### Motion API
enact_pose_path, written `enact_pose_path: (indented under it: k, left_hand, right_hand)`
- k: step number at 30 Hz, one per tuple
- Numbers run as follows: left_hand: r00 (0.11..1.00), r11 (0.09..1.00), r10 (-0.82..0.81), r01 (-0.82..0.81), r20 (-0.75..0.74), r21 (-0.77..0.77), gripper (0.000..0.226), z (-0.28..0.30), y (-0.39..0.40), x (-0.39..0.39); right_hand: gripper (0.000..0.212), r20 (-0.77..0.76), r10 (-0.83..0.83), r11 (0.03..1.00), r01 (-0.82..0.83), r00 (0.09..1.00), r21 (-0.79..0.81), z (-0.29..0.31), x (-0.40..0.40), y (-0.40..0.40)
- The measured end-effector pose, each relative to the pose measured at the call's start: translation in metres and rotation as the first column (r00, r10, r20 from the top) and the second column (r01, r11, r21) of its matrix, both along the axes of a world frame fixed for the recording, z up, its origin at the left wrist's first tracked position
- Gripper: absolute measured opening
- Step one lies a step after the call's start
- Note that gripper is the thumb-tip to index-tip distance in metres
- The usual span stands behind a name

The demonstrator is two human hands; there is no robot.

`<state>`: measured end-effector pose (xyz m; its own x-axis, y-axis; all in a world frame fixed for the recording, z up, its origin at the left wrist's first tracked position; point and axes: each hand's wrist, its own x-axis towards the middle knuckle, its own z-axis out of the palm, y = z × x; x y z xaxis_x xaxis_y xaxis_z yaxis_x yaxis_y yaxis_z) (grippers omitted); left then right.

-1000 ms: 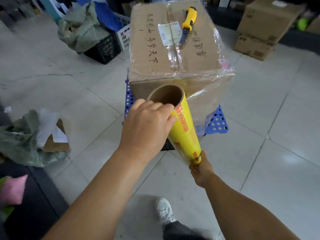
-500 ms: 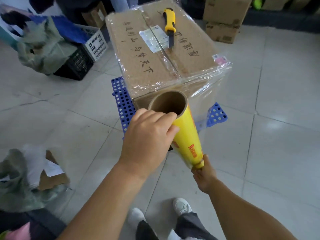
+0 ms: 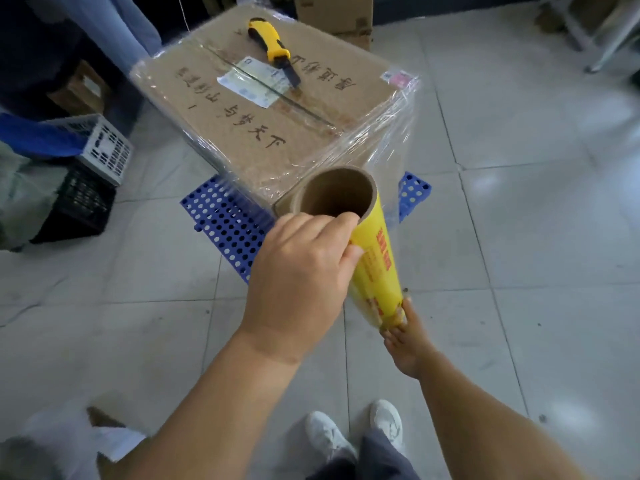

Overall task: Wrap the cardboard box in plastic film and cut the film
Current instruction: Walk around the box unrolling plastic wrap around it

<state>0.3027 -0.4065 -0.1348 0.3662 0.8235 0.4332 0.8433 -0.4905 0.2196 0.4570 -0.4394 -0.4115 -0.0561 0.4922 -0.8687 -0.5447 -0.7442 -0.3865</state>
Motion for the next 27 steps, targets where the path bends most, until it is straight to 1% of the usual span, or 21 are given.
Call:
enact_pose_path:
  k: [3,7,12,17,22,24,27]
  left_hand:
    - [1.0,1.0,-0.005,0.005,-0.022,0.002,0.028,0.002,-0.003,-0.008]
    - [0.999,1.0,-0.003,0.003,-0.052,0.003,0.027,0.002,-0.007,-0.023]
    - [0.998,0.999,-0.046,0.047,-0.038,0.02,0.022,-0.001,-0.01,-0.047]
    - [0.992,0.991,-0.125,0.126,-0.024,0.035,0.024,-0.001,-0.001,-0.083]
    - [0.978,0.977,-0.208,0.209,-0.034,0.042,0.022,0.0,0.01,-0.129]
    - [0.972,0.972,-0.232,0.234,-0.04,0.029,0.023,0.001,0.014,-0.147]
    - [0.959,0.96,-0.28,0.281,-0.044,0.012,0.026,0.003,0.02,-0.172]
  right_hand:
    - [0.078,-0.007,-0.017,1.0,0.017,1.0,0.017,-0.003,-0.009,-0.007]
    - [0.078,-0.012,0.003,1.0,-0.003,1.0,0.012,-0.008,-0.023,-0.015]
    - [0.076,0.034,0.004,1.0,-0.004,0.999,0.0,-0.002,-0.053,-0.025]
    - [0.07,0.067,-0.103,0.994,0.104,0.992,-0.017,0.004,-0.094,-0.036]
    - [0.082,0.072,-0.209,0.976,0.213,0.975,-0.046,0.006,-0.15,-0.039]
    - [0.078,0.089,-0.237,0.969,0.242,0.967,-0.042,0.004,-0.173,-0.039]
    - [0.075,0.074,-0.287,0.956,0.29,0.955,-0.044,0.005,-0.206,-0.034]
